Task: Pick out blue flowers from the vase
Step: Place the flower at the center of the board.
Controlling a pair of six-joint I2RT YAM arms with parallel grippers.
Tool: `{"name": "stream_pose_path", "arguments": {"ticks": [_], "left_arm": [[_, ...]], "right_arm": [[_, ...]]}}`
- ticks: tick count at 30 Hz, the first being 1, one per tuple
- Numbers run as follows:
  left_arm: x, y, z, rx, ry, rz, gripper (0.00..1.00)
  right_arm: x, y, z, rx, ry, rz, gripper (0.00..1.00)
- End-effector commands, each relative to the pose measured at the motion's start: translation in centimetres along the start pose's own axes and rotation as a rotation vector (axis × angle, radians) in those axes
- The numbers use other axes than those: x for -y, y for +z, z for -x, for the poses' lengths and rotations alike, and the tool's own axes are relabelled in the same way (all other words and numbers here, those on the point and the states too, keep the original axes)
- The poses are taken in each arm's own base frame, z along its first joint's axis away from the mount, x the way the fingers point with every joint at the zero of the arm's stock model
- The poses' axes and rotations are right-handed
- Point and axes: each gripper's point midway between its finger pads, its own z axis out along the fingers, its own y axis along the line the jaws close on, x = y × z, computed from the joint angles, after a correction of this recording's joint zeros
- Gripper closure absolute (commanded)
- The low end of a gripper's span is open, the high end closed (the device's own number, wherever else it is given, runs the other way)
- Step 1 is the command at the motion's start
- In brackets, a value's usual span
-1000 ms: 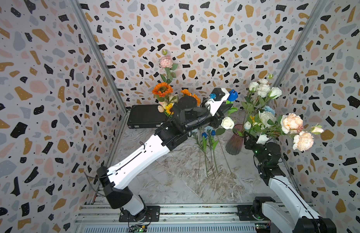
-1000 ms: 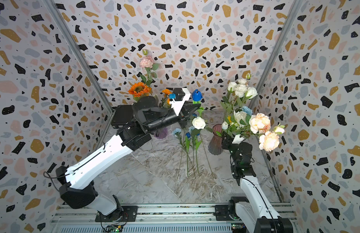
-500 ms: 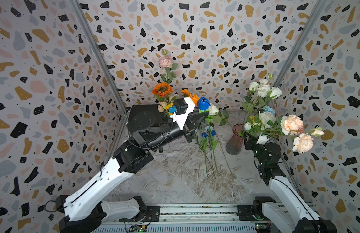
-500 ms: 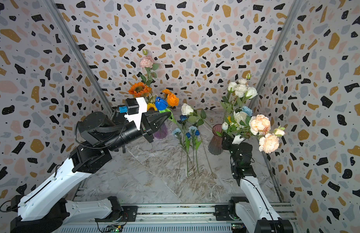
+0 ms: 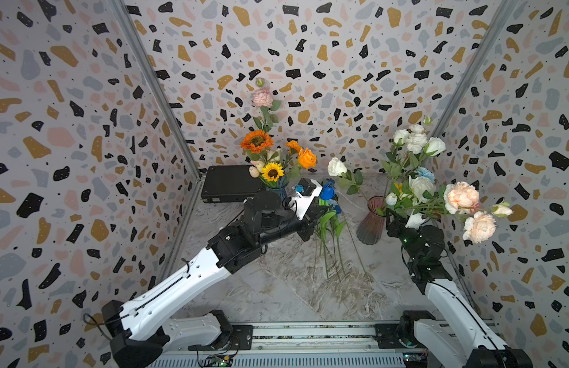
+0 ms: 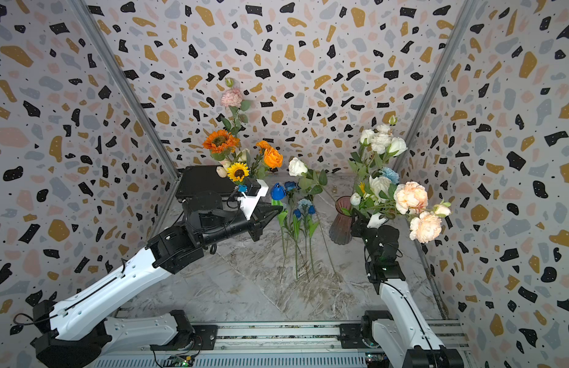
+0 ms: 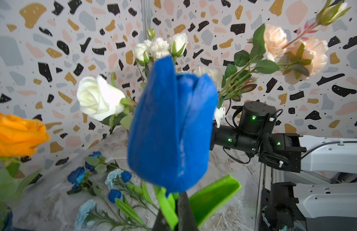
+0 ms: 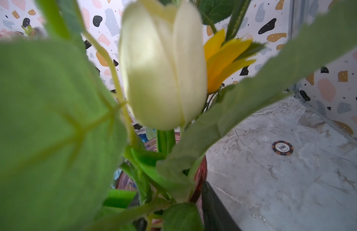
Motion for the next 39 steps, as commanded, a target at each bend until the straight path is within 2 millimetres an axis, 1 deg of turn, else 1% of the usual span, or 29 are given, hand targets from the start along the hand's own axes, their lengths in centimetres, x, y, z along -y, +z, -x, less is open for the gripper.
{"name": "stream_pose_path", "arguments": {"ticks": [1, 3, 6, 12, 16, 19, 21, 24, 27, 31, 36, 39], "left_arm": [[-1.3, 1.2, -1.2, -0.041, -0.129, -0.042, 0.95], [-2.0, 2.4, -2.3, -0.080, -0.165, -0.071, 0.96], [-2.7, 4.4, -3.4, -0.123, -0.214, -0.119, 0.96], [-4.9, 8.3, -5.9, -0.211, -0.316, -0.173, 0.96], [-6.2, 10.9, -7.4, -0.253, -0.348, -0.188, 0.96], [-7.8, 12.9, -9.1, -0.295, -0.374, -0.178, 0.97], [-9.4, 14.2, -10.6, -0.321, -0.406, -0.161, 0.97], [-11.4, 15.7, -12.6, -0.351, -0.436, -0.146, 0.98], [-12.8, 16.7, -14.1, -0.374, -0.441, -0.124, 0.98], [-14.2, 17.4, -15.6, -0.399, -0.446, -0.111, 0.98], [-16.6, 17.0, -18.2, -0.432, -0.497, -0.091, 0.96], [-16.9, 16.5, -19.3, -0.434, -0.508, -0.113, 0.93]], "right_arm": [[-0.3, -0.3, 0.5, 0.013, -0.010, 0.005, 0.57], [-0.2, -0.4, 0.6, 0.017, -0.007, 0.004, 0.57], [-0.2, -0.5, 0.7, 0.020, -0.010, 0.001, 0.57], [-0.4, -0.6, 0.7, 0.019, -0.016, 0.008, 0.57], [-0.6, -0.7, 0.8, 0.021, -0.008, 0.017, 0.57], [-0.9, -1.0, 1.2, 0.031, -0.005, 0.027, 0.57], [-1.0, -1.2, 1.3, 0.032, -0.006, 0.031, 0.57], [-1.1, -1.4, 1.3, 0.029, -0.015, 0.036, 0.57], [-1.2, -1.4, 1.2, 0.024, -0.018, 0.039, 0.57], [-1.5, -1.3, 1.4, 0.023, -0.015, 0.051, 0.57], [-1.8, -1.3, 1.7, 0.016, -0.025, 0.063, 0.56], [-1.9, -1.5, 2.0, 0.024, -0.028, 0.062, 0.55]]}}
